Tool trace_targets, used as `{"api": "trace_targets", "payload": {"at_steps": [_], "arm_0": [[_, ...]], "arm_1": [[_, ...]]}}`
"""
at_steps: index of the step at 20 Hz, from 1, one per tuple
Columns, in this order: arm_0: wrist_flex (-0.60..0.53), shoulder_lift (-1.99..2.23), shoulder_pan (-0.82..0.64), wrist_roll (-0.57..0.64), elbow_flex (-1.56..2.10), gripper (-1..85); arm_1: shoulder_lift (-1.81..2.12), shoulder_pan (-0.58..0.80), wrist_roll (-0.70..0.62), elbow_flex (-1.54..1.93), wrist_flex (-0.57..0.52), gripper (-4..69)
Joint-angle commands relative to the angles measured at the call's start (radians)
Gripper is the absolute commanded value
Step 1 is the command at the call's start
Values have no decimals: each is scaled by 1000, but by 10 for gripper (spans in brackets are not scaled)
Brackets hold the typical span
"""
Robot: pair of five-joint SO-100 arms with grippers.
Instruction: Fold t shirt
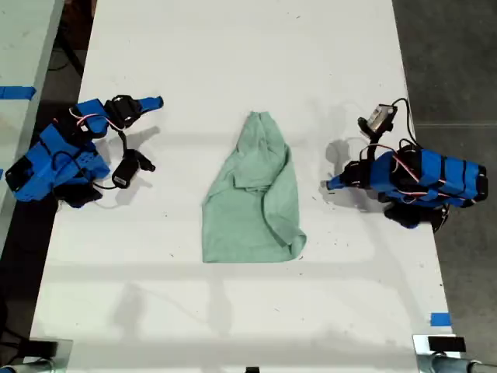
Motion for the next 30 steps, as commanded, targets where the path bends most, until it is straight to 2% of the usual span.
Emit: {"api": "trace_targets", "payload": {"at_steps": [1, 30], "arm_0": [[0, 9, -6, -9, 41, -2], [6, 9, 17, -38, 41, -2]], "arm_1": [[9, -9, 9, 58, -15, 18], [9, -15, 12, 58, -14, 18]]}}
